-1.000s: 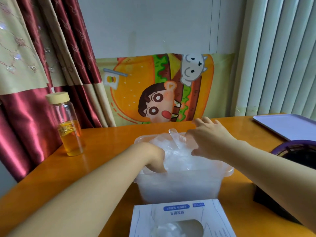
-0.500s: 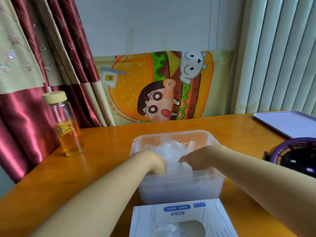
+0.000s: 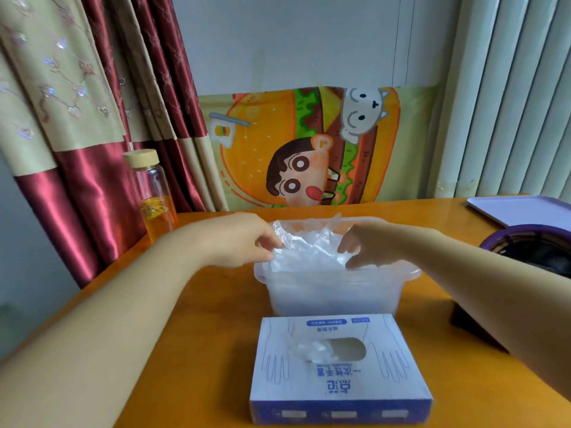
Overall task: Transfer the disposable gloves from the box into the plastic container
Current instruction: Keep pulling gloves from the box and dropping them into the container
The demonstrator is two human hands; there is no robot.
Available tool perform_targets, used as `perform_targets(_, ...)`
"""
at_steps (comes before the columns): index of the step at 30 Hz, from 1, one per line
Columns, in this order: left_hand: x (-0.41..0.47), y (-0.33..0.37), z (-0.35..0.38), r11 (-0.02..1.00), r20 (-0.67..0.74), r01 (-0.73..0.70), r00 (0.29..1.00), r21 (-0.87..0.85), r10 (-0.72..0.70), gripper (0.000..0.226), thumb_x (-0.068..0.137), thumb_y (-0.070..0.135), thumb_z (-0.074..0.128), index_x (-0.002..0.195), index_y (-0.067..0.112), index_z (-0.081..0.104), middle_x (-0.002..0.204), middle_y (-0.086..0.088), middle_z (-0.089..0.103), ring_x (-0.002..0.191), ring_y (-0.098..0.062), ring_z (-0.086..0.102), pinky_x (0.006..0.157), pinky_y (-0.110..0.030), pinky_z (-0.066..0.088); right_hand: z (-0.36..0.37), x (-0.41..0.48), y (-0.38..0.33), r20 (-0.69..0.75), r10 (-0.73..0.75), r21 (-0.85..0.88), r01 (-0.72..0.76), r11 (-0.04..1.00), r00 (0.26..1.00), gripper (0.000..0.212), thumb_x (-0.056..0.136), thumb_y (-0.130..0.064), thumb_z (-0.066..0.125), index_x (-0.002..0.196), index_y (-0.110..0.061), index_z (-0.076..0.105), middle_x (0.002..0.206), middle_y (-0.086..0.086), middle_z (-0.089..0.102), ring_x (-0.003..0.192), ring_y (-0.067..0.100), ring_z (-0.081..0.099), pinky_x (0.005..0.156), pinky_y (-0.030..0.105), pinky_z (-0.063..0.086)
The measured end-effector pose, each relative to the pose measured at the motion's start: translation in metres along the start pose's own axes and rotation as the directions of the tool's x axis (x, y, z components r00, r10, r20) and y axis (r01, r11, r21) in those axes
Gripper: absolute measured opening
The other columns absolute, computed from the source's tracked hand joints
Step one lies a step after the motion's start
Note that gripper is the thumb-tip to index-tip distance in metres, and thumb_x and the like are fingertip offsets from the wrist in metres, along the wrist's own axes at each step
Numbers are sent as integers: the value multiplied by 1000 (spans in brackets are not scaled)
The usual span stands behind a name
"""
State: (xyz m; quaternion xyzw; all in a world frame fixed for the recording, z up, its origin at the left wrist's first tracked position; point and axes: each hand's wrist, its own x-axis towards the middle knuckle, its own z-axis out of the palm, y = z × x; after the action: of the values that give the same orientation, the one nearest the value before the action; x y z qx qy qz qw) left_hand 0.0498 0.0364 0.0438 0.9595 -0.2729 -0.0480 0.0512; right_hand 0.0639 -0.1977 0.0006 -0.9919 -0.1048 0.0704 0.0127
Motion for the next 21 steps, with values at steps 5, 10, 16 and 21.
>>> perform_targets(5,-25,15,27,992,-56,-48,998,-118,42,20,95,30,57,113,34,63,95,24,57,85,4,55,62,-10,38,-11,-51,-21,-330,-173,37,196,980,928,23,89,-25,63,112,-24,67,106,-11,68,84,-1,59,77,13,44)
perform_targets(10,-37,31,62,994,160,-65,984,-84,78,36,92,34,61,128,30,56,121,14,60,100,-2,55,81,-13,44,25,-83,-47,-37,-317,-10,316,949,948,21,93,-24,58,110,-31,69,98,-19,65,73,-3,54,71,6,41)
perform_targets(16,-38,34,88,998,326,-57,944,1,54,68,90,43,61,149,27,31,156,8,25,140,-14,29,111,-30,27,69,-65,-50,121,-365,-91,377,922,923,32,95,-28,54,126,-33,60,114,-3,59,94,13,54,72,18,45)
perform_targets(21,-39,29,94,998,309,-61,949,2,57,64,91,43,59,148,27,33,157,7,24,139,-16,30,111,-31,27,82,-57,-54,24,-343,-109,344,933,939,24,95,-29,53,112,-23,69,106,-7,59,94,13,57,69,14,43)
